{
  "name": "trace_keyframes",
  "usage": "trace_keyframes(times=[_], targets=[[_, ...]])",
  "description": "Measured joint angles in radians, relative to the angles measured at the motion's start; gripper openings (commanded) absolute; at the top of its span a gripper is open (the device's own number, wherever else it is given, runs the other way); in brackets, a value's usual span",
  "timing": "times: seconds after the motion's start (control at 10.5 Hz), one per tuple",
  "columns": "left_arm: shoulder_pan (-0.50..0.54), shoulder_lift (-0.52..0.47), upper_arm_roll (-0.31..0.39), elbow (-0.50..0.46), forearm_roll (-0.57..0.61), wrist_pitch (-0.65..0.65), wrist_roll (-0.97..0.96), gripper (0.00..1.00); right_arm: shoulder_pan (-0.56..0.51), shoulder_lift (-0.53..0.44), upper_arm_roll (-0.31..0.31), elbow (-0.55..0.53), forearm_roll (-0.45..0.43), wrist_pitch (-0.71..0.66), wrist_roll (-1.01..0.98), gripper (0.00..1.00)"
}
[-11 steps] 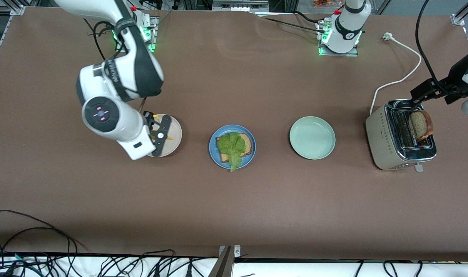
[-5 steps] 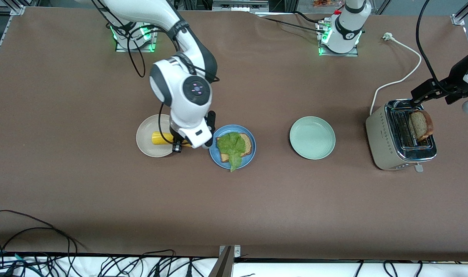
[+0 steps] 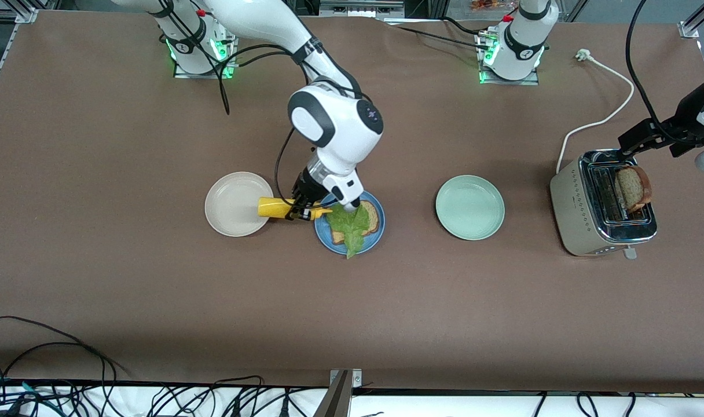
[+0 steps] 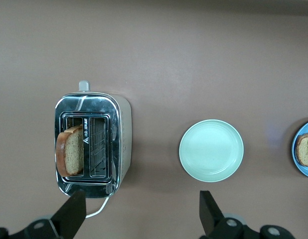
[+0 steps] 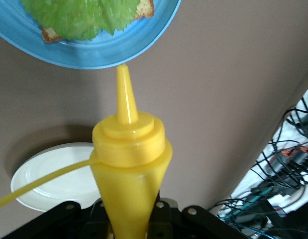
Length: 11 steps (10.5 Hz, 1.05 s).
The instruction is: Make sandwich in blue plate with both arms
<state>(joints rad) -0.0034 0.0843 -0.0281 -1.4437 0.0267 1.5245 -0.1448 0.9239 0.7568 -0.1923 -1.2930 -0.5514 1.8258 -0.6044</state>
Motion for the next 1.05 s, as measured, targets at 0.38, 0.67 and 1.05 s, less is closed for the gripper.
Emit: trace_keyframes(times=[0.38,0.67,1.05], targets=[[0.000,0.000,0.000,0.000,0.000,0.000,0.000,1.00,0.027,0.025,0.000,0.000,-0.056,0.000,0.009,0.16],[0.000,0.000,0.000,0.000,0.000,0.000,0.000,1.00,0.040,0.034,0.000,0.000,-0.077,-0.006,0.009,0.16],[0.000,0.000,-0.001,0.000,0.000,0.000,0.000,1.00,0.037,0.007,-0.016,0.025,0.028,-0.012,0.011,0.12]])
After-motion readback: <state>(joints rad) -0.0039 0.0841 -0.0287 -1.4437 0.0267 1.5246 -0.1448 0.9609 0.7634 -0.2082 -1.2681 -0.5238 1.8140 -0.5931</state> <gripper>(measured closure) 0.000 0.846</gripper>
